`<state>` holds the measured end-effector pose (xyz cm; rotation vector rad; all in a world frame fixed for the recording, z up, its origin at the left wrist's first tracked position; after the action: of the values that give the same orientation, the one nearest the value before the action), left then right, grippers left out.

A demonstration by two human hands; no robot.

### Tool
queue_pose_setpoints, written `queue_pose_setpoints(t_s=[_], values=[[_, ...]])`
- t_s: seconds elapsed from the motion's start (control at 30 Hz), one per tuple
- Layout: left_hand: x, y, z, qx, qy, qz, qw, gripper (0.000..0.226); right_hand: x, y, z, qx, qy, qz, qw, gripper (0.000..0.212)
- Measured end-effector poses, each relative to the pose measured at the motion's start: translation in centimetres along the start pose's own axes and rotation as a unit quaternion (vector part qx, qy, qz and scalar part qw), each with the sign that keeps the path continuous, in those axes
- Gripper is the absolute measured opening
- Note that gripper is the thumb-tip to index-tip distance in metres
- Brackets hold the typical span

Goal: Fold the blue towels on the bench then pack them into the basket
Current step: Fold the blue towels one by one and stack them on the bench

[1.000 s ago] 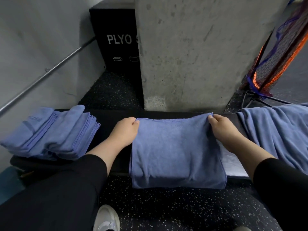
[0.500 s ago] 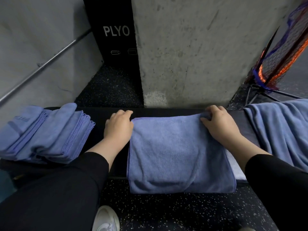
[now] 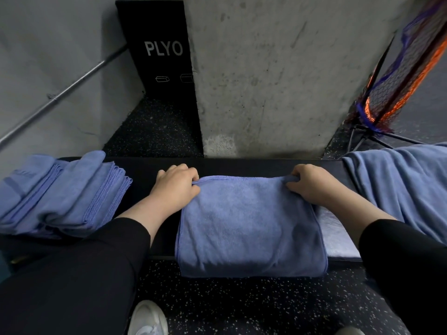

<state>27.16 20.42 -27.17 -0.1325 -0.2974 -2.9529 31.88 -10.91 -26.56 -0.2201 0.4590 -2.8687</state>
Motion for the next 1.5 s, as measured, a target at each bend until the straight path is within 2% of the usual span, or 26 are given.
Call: queue_pose_setpoints(t_s=[0.07,0.13,0.23,0.33,0.5,0.6,0.67,0.73,0.8,0.9,0.97,1.13,1.23,1.5], values=[[0.6,0.1,0.6,0.081,0.0,0.003,0.997,0.003,0.6,-0.1,0.9,-0.02,0.031,0.004,0.999,0.015],[1.3,0.1,1.3,0.19,-0.01,0.008,0.982,0.01,1.3,-0.2,2.0,-0.069,0.067,0.008,0.995,0.013],[2.6,-0.2,2.2,0.3,-0.032,0.012,0.953,0.018,2.8,-0.6,3.6,-0.136,0.092,0.024,0.986,0.012],[4.3,-0.4,3.3,0.407,-0.056,0.017,0.911,0.019,4.9,-1.1,5.5,-0.167,0.118,0.047,0.978,0.009],[7.6,0.1,6.5,0.544,-0.029,0.013,0.839,0.018,8.5,-0.6,8.5,-0.186,0.161,0.063,0.967,0.013],[9.9,0.2,8.2,0.563,-0.019,0.011,0.826,0.025,10.9,-0.5,10.6,-0.228,0.193,0.056,0.953,0.018],[11.7,0.4,9.8,0.573,-0.013,0.007,0.819,0.033,12.5,-0.8,11.6,-0.219,0.186,0.053,0.956,0.012],[13.3,0.6,11.6,0.58,0.003,0.0,0.815,0.036,14.4,-1.3,13.1,-0.23,0.206,0.059,0.949,0.018],[14.9,0.7,13.6,0.585,0.015,-0.009,0.811,0.035,16.7,-2.3,15.0,-0.276,0.243,0.077,0.927,0.021],[16.9,0.5,16.4,0.577,0.058,-0.019,0.814,0.033,19.3,-4.3,17.2,-0.311,0.25,0.103,0.911,0.021],[17.9,0.5,18.0,0.588,0.084,-0.021,0.804,0.027,20.5,-4.9,18.6,-0.365,0.263,0.104,0.887,0.018],[20.6,0.2,20.5,0.612,0.093,-0.017,0.785,0.016,22.9,-6.8,20.5,-0.446,0.223,0.104,0.861,0.011],[21.6,-0.4,20.9,0.606,0.091,-0.007,0.79,0.014,24.0,-7.0,21.2,-0.448,0.223,0.101,0.86,0.001],[18.3,-1.1,17.6,0.578,0.044,0.048,0.814,0.012,21.3,-5.5,18.6,-0.418,0.218,0.047,0.881,0.008]])
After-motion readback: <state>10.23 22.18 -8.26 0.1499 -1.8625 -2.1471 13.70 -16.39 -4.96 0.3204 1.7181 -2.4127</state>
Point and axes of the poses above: each hand's wrist, its own x-axis away from the middle knuckle, its own z-axis out of the back of the hand, y = z × x, the point moved 8 cm from there along -x, towards the middle knuckle, and after that the axes turned 8 degrees about z, right-handed, at the moved point
